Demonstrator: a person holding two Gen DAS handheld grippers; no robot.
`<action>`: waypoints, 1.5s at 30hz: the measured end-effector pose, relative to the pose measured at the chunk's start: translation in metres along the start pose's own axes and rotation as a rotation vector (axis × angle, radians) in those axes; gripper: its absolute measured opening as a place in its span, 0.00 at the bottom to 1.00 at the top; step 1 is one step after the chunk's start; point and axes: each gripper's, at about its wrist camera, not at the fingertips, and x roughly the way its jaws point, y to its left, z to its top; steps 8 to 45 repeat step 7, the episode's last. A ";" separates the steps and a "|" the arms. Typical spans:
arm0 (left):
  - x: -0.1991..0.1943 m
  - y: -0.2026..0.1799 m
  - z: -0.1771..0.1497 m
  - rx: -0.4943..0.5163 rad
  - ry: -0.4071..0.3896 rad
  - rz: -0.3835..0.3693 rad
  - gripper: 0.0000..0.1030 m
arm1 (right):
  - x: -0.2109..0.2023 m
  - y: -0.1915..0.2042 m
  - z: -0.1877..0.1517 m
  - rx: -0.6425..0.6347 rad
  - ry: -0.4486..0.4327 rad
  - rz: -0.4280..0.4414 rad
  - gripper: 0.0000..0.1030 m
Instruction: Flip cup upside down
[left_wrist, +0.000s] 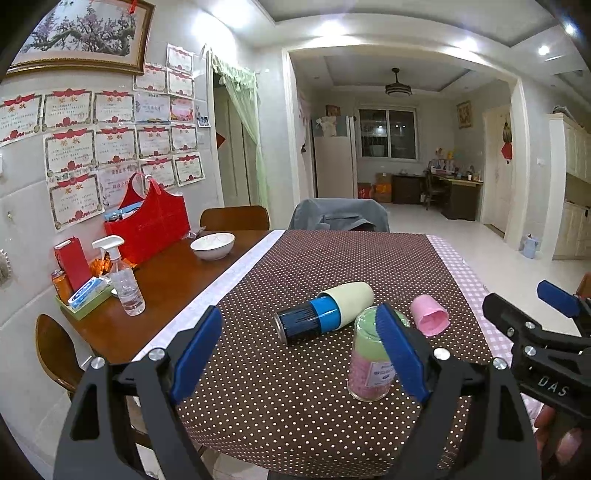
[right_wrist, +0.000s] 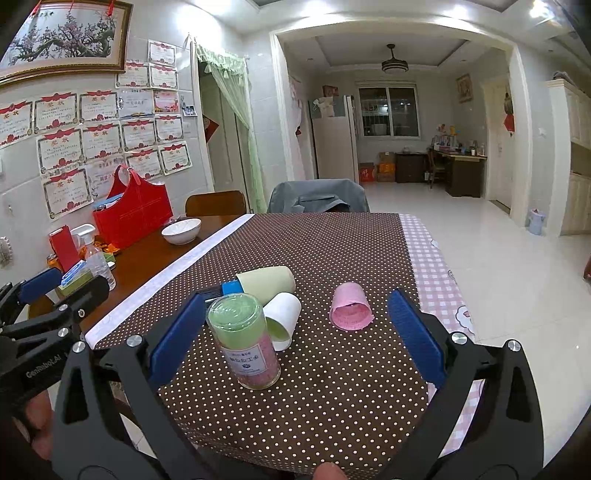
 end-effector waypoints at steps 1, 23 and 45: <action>0.001 0.000 0.000 0.000 0.004 0.002 0.81 | 0.000 0.000 0.000 0.000 0.000 0.000 0.94; 0.005 0.001 0.000 -0.003 0.021 0.010 0.81 | -0.001 0.001 0.000 0.000 0.001 -0.003 0.94; 0.005 0.001 0.000 -0.003 0.021 0.010 0.81 | -0.001 0.001 0.000 0.000 0.001 -0.003 0.94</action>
